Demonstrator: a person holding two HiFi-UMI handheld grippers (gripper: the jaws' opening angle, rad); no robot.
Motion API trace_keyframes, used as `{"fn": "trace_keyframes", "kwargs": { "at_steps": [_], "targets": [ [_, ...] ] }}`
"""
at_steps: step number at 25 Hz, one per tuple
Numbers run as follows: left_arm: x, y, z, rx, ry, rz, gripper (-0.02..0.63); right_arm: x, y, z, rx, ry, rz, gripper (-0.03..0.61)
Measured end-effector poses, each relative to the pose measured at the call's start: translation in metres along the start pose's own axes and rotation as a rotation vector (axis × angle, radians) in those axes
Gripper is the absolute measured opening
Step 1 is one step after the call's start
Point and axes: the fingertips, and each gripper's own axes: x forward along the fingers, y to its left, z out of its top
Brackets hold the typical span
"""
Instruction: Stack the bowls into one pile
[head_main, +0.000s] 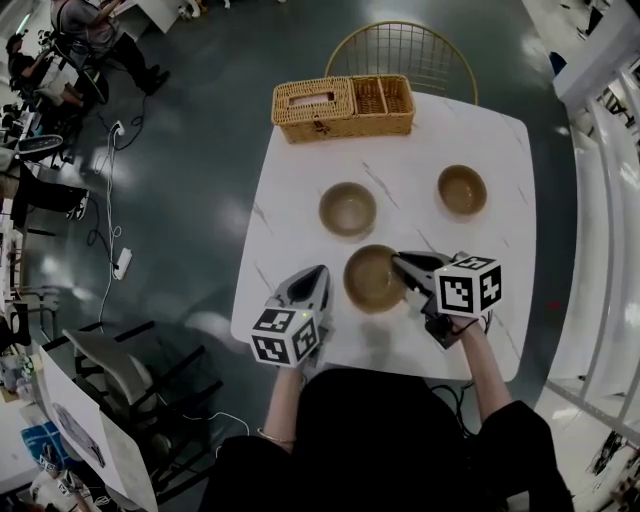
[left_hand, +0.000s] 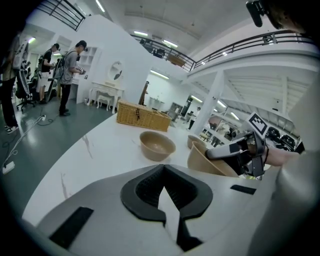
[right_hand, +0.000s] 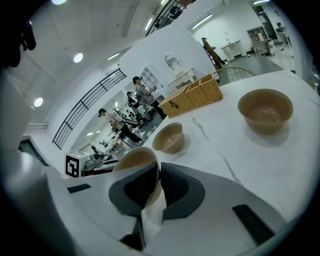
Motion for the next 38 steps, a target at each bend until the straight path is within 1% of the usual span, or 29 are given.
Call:
{"fn": "trace_keyframes", "kwargs": {
  "at_steps": [7,15,20,24,29,38],
  "targets": [
    [0.001,0.010,0.012,-0.003,-0.022,0.006,0.014,0.010,0.003,0.023,0.005,-0.064,-0.008,0.031],
    [0.015,0.015,0.020,-0.013,-0.034,0.003,0.014,0.021,-0.007,0.060,0.014,-0.200,-0.063,0.031],
    [0.021,0.016,0.023,-0.016,-0.037,-0.005,0.014,0.029,-0.015,0.077,0.050,-0.263,-0.089,0.031],
    [0.026,0.020,0.023,-0.026,-0.030,-0.010,0.014,0.037,-0.026,0.090,0.100,-0.316,-0.119,0.031],
    [0.029,0.022,0.022,-0.035,-0.021,-0.013,0.014,0.048,-0.033,0.097,0.134,-0.341,-0.157,0.031],
    [0.035,0.020,0.016,-0.043,-0.006,-0.032,0.014,0.065,-0.040,0.094,0.118,-0.325,-0.191,0.031]
  ]
}}
